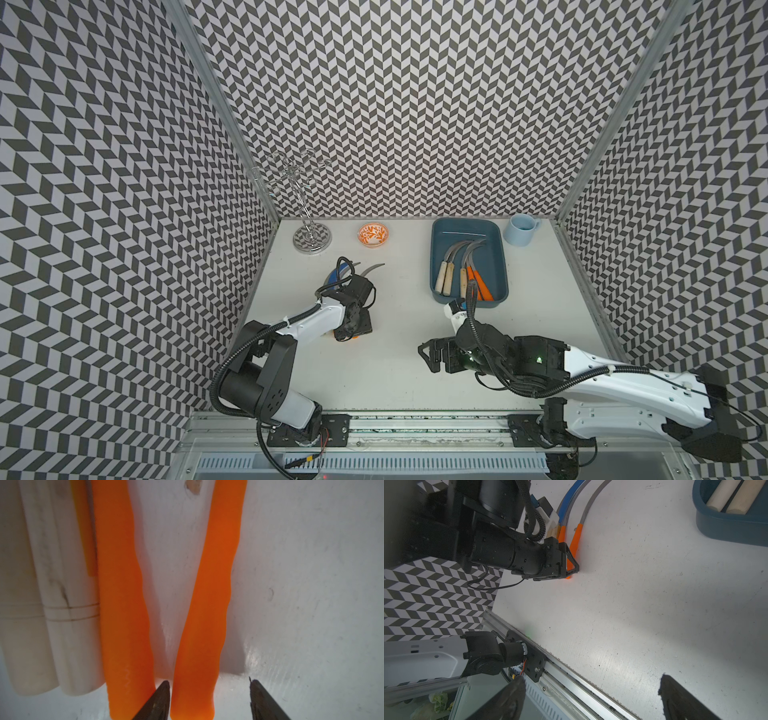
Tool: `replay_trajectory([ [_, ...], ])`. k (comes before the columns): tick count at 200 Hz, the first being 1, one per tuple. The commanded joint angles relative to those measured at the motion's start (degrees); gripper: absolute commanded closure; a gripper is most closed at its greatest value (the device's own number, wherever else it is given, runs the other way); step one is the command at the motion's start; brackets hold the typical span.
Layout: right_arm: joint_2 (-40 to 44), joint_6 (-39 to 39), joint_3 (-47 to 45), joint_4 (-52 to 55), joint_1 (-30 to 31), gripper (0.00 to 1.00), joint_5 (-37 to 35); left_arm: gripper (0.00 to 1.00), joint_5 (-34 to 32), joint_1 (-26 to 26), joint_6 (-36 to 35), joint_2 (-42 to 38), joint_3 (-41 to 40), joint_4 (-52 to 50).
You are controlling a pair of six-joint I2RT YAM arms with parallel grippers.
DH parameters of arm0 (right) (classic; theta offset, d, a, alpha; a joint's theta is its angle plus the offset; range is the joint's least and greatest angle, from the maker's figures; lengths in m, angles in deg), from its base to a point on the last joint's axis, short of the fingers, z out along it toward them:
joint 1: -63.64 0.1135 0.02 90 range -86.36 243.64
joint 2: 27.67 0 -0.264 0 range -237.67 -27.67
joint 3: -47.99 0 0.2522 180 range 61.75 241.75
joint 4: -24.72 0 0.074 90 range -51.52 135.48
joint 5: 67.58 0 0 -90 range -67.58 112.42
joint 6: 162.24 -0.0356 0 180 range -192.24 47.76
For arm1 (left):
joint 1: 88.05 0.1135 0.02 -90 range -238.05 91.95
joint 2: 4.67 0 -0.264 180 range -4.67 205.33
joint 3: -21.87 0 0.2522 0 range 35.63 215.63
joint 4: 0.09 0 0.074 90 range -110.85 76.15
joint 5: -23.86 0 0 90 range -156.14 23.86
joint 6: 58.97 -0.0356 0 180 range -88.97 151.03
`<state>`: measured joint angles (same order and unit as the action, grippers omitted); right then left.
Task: Put small sickles into storage boxes
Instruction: Pick up the sickle at the center of the board.
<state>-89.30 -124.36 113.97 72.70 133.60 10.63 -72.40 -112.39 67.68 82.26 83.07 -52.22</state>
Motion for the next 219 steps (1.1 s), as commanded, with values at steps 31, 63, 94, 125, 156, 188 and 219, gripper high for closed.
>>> replay_trajectory([
  [31, 0.98, -0.40, -0.33, -2.00, -0.16, 0.00, -2.96, 0.45, -0.08, 0.13, -1.79, 3.13, 0.12, 2.85],
  [63, 0.90, -0.08, -0.37, -2.27, -0.93, 0.00, -2.97, 0.49, -0.68, -0.11, -3.05, 5.04, 0.24, 2.78],
  [94, 0.89, 0.38, -0.47, -2.29, -1.94, 0.00, -2.76, 0.55, -1.90, -1.14, -4.01, 6.69, 1.55, 2.42],
  [125, 1.07, 1.05, -0.50, -2.41, -3.28, 0.00, -2.15, 0.61, -2.36, -2.09, -4.38, 8.22, 2.91, 1.81],
  [156, 1.33, 1.71, -0.55, -2.41, -4.42, 0.00, -1.66, 0.76, -2.93, -2.60, -4.21, 8.68, 3.19, 1.63],
  [188, 1.42, 2.19, -0.72, -2.49, -5.43, 0.00, -0.98, 0.89, -2.96, -2.56, -4.39, 9.29, 3.32, 1.59],
  [219, 1.67, 2.55, -0.72, -2.27, -6.28, 0.00, -0.73, 1.00, -3.83, -3.02, -4.74, 8.86, 4.32, 0.53],
])
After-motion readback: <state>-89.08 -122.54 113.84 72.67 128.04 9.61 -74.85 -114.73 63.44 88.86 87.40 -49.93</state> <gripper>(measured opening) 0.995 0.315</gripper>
